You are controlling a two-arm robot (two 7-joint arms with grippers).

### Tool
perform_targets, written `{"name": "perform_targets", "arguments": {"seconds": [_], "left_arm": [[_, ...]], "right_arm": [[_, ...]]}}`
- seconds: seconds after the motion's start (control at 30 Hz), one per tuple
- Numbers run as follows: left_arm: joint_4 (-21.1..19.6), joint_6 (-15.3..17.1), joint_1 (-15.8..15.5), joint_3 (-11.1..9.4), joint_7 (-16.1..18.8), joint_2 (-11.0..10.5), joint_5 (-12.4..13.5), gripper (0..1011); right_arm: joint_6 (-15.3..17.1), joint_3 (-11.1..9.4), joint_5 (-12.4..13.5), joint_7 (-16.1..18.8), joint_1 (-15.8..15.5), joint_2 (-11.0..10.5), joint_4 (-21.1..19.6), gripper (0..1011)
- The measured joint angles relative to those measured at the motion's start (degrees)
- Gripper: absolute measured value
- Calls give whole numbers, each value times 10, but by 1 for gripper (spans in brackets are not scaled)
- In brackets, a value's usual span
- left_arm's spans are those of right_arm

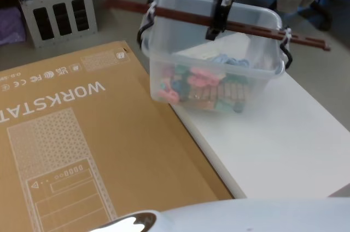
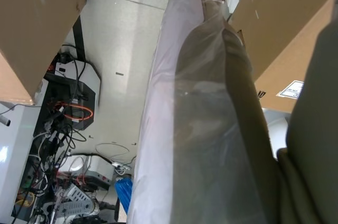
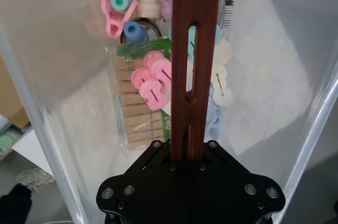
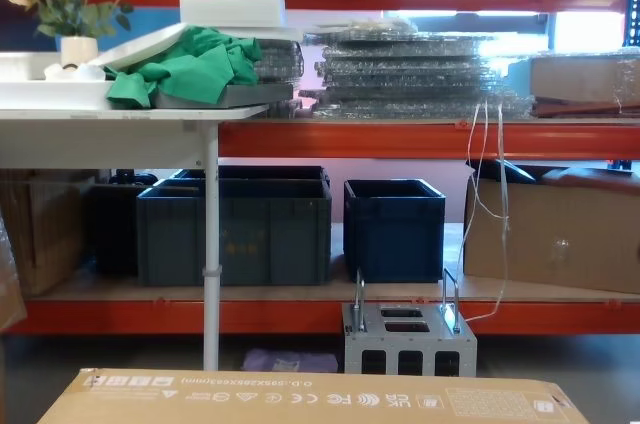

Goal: Use one hand to grasp the basket and place it at the designated location.

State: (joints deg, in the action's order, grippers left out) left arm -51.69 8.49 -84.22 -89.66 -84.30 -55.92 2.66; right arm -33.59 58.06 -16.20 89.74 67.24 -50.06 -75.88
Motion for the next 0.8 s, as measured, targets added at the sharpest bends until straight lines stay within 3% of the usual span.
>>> {"name": "perform_targets", "arguments": {"seconds": [0.37, 0.8], "left_arm": [[0, 0, 0, 0, 0, 0, 0, 0], [1, 0, 0, 0, 0, 0, 0, 0]], "right_arm": [[-33, 20, 0, -3, 9, 13, -19, 0], [-57, 44, -6, -15, 9, 14, -109, 0]]}}
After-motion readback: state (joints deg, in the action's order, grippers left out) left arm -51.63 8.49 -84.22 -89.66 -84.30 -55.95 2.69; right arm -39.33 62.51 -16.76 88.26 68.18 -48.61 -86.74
